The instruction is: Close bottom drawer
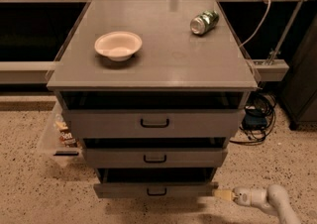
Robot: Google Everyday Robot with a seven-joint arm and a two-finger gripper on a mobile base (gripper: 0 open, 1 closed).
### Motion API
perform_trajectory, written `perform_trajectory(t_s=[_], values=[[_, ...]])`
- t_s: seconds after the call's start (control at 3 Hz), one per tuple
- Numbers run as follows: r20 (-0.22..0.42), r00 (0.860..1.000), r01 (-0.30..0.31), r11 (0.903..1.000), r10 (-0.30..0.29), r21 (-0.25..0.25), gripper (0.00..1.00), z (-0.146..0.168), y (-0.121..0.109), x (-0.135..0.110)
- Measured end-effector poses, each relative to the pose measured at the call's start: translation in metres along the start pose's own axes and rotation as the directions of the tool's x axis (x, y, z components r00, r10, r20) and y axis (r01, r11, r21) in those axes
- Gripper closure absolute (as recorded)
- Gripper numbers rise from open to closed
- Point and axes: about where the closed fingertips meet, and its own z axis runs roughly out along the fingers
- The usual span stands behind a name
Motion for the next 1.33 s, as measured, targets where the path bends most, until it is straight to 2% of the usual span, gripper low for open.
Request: perform_trajectory(t_s=[0.67, 1.0, 1.33], values=[[0.043, 0.998, 0.051, 0.9978, -0.053, 0.041, 1.00, 0.008, -0.003, -0.053], [0.073, 0.996, 0.047, 0.9979, -0.050, 0.045, 1.00, 0.013, -0.005, -0.063], [0.060, 0.998, 0.006, 0.9976, -0.010, 0.069, 1.00, 0.005, -0.012, -0.051]])
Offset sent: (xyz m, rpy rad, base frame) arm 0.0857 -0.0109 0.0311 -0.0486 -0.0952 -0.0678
